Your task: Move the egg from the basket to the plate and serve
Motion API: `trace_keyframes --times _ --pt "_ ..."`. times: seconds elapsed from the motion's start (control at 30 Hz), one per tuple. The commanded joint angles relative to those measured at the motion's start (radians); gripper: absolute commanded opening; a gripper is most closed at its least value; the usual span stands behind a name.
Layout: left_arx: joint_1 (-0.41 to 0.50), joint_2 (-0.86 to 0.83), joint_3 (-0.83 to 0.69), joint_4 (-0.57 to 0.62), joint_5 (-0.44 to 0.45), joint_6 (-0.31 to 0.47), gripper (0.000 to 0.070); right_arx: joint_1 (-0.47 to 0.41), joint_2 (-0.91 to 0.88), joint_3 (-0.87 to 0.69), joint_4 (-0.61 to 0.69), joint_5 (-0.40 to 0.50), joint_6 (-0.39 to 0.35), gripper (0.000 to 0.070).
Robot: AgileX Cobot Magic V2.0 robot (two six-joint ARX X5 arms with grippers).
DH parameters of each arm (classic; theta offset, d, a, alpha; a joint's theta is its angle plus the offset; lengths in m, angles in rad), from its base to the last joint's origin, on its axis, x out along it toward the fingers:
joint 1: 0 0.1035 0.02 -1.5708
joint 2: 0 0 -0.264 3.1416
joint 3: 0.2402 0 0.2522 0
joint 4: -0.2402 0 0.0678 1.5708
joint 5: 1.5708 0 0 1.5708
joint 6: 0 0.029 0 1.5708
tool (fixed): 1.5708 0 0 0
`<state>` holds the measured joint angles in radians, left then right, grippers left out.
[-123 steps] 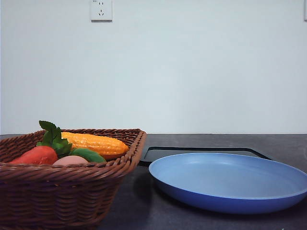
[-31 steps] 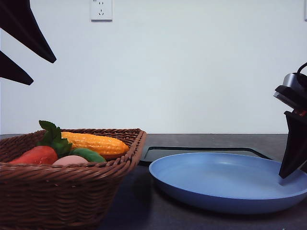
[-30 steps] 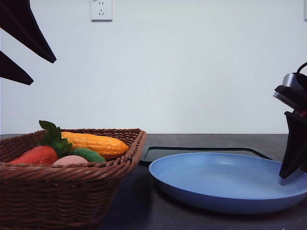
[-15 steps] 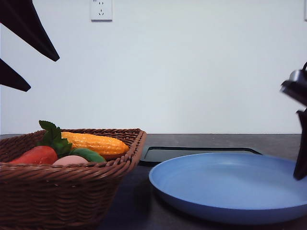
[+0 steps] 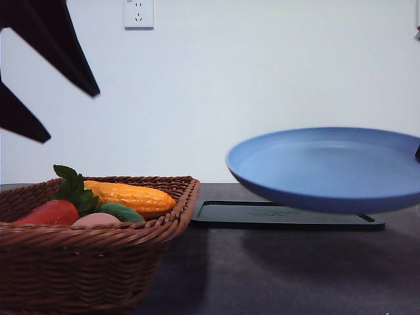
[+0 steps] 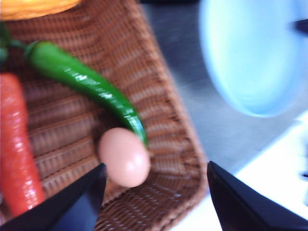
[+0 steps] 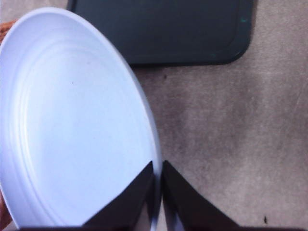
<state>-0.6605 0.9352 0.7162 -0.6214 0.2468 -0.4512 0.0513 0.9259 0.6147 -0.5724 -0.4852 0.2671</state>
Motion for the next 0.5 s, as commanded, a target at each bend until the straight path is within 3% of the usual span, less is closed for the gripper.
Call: trace_keyframes --times 0.0,0.27,0.47 --pt "-0.03 0.031 0.014 0.005 -0.026 -0.036 0.0425 0.002 -0.008 0.021 0.006 -0.005 0.016 0.0" --pt "-0.1 0.192 0.033 0.012 -0.118 -0.044 0.0425 0.001 -0.032 0.022 0.003 -0.004 0.021 0.0" --pt "-0.1 0.305 0.068 0.016 -0.125 -0.035 0.0425 0.002 -0.032 0.022 0.003 -0.004 0.021 0.0"
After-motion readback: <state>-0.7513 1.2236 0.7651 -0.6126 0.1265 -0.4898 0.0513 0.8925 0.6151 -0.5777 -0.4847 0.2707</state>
